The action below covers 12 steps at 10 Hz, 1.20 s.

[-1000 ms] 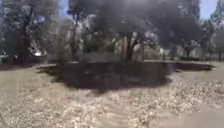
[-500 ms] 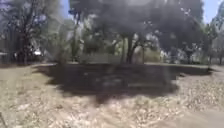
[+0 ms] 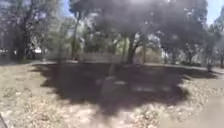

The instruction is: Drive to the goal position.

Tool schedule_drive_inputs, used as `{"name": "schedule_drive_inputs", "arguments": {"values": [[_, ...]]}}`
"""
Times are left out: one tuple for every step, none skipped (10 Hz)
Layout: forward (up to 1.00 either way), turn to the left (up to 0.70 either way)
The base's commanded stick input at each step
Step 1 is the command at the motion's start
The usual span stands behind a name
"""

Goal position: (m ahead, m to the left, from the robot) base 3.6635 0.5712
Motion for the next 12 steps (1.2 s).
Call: {"name": "schedule_drive_inputs", "arguments": {"values": [[0.70, 0.00], [0.70, 0.00], [0.70, 0.00], [0.70, 0.00], [0.70, 0.00], [0.70, 0.00], [0.70, 0.00], [0.70, 0.00], [0.70, 0.00], [0.70, 0.00], [0.70, 0.00], [0.70, 0.00]]}}
